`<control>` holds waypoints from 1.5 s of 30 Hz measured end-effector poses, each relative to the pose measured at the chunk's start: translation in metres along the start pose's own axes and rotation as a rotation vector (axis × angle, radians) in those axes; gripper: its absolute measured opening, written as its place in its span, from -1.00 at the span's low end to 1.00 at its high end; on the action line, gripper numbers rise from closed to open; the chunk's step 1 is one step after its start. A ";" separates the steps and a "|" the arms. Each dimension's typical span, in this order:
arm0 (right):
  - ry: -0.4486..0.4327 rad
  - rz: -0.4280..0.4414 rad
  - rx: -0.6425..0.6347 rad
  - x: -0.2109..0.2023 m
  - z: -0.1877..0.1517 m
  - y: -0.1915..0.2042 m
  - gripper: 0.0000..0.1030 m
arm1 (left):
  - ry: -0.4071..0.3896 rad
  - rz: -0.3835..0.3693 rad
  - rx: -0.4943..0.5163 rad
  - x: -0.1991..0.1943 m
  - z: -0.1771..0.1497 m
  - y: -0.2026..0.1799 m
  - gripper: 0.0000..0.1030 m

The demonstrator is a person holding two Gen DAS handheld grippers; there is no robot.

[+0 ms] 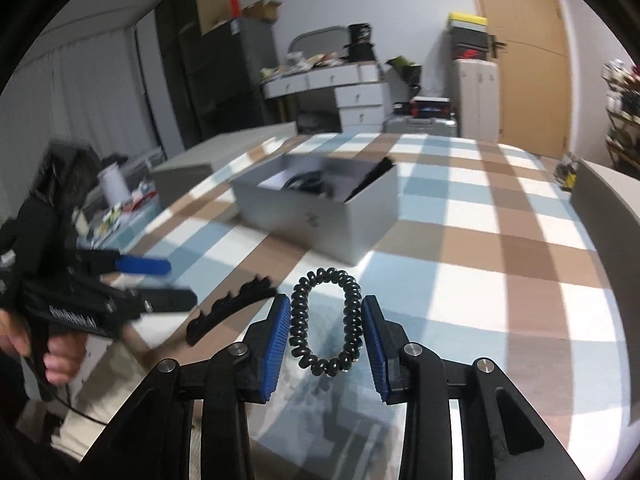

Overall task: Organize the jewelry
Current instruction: 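Grasp the black coiled hair tie with the right gripper while the left gripper grasps the long black hair clip, then carry both items into the grey box and open both grippers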

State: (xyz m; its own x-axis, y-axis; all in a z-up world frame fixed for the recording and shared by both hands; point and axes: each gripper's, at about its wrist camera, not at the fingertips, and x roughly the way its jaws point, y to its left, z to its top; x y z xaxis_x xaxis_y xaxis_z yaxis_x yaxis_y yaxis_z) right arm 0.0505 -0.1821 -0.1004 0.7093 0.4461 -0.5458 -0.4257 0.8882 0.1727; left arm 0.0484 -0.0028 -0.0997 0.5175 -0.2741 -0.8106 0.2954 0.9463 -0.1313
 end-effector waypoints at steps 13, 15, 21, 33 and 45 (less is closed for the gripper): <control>-0.047 -0.020 0.063 -0.021 0.002 -0.021 -0.35 | 0.084 0.027 0.129 0.018 0.002 -0.023 -0.42; -0.049 -0.021 0.057 -0.024 0.000 -0.019 -0.35 | 0.084 0.029 0.137 0.018 0.002 -0.024 -0.65; -0.051 -0.023 0.051 -0.026 0.002 -0.017 -0.35 | 0.083 0.016 0.143 0.018 0.001 -0.026 -0.81; -0.080 0.020 0.042 -0.030 0.020 -0.004 -0.35 | -0.011 0.061 0.106 -0.010 0.010 -0.020 -0.81; -0.107 0.068 0.019 -0.015 0.050 0.012 -0.37 | -0.140 0.064 0.059 -0.036 0.030 -0.006 -0.81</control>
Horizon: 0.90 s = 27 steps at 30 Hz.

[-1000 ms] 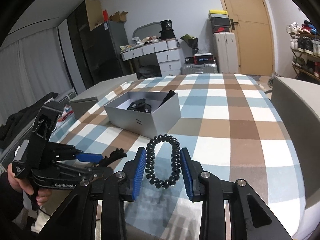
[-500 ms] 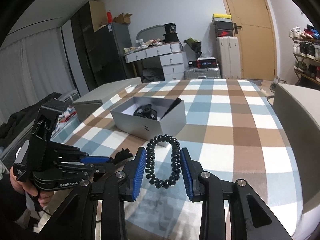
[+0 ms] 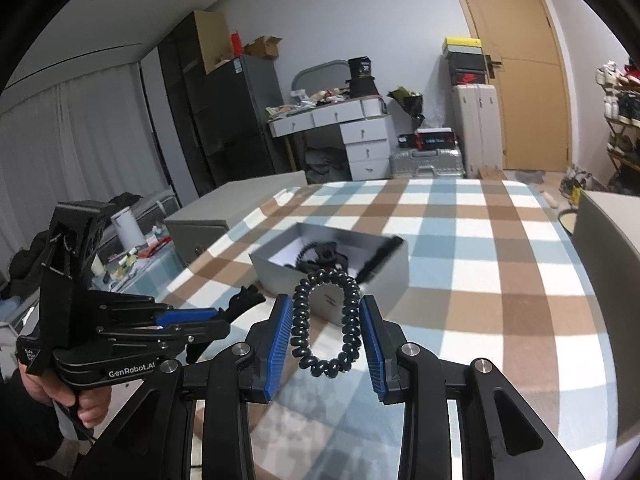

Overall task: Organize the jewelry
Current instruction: 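Carry both items into the grey box and open both grippers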

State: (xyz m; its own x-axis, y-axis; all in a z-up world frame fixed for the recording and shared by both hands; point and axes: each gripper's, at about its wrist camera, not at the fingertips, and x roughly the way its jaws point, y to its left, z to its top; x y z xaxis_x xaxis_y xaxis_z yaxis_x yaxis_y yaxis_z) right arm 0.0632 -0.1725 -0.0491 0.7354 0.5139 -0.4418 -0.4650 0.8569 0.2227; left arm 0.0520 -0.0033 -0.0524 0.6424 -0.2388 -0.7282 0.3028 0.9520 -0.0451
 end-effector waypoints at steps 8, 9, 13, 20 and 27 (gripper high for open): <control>-0.027 0.040 0.000 0.016 0.021 0.005 -0.38 | -0.080 -0.033 -0.065 -0.002 0.026 0.022 -0.81; -0.030 0.045 -0.002 0.019 0.024 0.006 -0.38 | -0.085 -0.032 -0.066 -0.002 0.027 0.023 -0.81; -0.040 0.066 -0.008 0.028 0.034 0.009 -0.38 | -0.108 -0.027 -0.077 -0.001 0.038 0.032 -0.81; -0.038 0.086 -0.021 0.047 0.048 0.009 -0.38 | -0.136 -0.032 -0.098 0.006 0.053 0.040 -0.81; -0.037 0.096 -0.006 0.065 0.059 0.005 -0.38 | -0.167 -0.056 -0.117 0.014 0.067 0.043 -0.81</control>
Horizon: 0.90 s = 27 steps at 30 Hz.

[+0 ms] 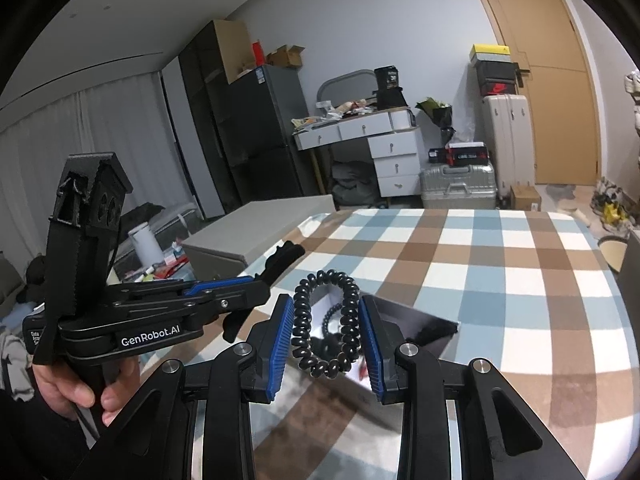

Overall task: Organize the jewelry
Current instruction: 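Carry both items into the grey box and open both grippers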

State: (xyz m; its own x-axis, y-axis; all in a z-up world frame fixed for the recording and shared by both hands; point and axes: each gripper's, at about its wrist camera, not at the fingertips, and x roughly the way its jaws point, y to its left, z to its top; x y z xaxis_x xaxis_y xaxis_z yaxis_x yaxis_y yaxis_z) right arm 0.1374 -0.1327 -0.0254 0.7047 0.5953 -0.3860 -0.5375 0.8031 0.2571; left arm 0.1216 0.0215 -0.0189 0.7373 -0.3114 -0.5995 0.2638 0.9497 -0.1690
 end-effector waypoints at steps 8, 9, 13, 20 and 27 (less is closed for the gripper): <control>0.004 0.016 0.018 0.018 0.010 -0.009 -0.38 | -0.013 -0.015 -0.015 0.013 0.008 0.007 -0.81; 0.006 0.017 0.019 0.020 0.010 -0.010 -0.38 | -0.012 -0.011 -0.017 0.015 0.008 0.008 -0.81; 0.011 0.019 0.024 0.029 0.010 -0.014 -0.38 | -0.011 -0.015 -0.026 0.022 0.009 0.012 -0.81; 0.028 0.017 0.040 0.040 0.009 -0.020 -0.37 | 0.000 -0.025 -0.034 0.035 0.010 0.014 -0.81; 0.058 0.007 0.048 0.054 0.005 -0.026 -0.37 | 0.042 -0.043 -0.046 0.050 0.007 0.019 -0.81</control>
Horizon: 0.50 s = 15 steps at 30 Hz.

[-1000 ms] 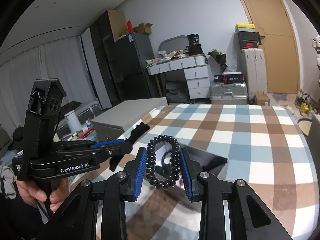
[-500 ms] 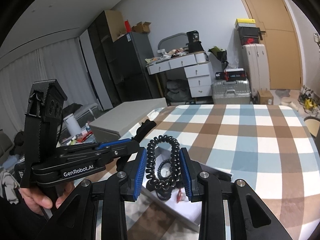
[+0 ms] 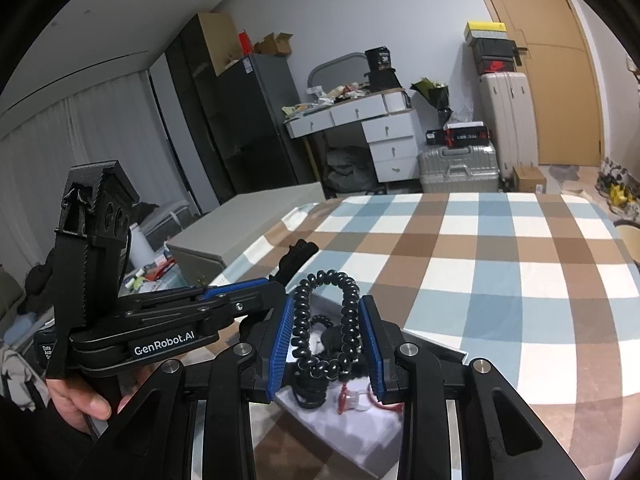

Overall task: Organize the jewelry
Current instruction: 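Carry both items into the grey box and open both grippers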

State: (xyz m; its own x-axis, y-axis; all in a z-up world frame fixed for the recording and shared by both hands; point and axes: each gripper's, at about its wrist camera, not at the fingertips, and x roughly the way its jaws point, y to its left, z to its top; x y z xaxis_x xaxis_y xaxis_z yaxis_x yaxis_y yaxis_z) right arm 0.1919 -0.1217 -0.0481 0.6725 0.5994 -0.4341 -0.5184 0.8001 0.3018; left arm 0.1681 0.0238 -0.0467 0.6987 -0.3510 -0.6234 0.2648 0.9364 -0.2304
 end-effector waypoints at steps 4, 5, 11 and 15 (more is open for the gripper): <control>0.014 -0.008 -0.004 0.006 -0.002 0.000 -0.37 | 0.011 -0.015 -0.015 0.002 -0.002 0.003 -0.81; 0.018 -0.008 -0.002 0.007 -0.002 -0.001 -0.35 | 0.012 -0.019 -0.017 0.002 -0.003 0.003 -0.81; 0.067 -0.007 0.014 0.019 -0.006 -0.002 -0.10 | 0.069 -0.021 -0.032 0.007 -0.005 0.003 -0.62; 0.035 -0.017 0.003 0.009 -0.006 0.001 0.05 | 0.060 -0.008 -0.033 0.001 -0.007 0.004 -0.10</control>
State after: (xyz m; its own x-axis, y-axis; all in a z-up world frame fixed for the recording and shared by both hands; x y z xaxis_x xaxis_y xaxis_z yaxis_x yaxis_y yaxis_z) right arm 0.1944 -0.1154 -0.0567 0.6623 0.5847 -0.4685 -0.5053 0.8102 0.2970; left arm 0.1651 0.0270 -0.0540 0.6550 -0.3584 -0.6653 0.2472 0.9335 -0.2595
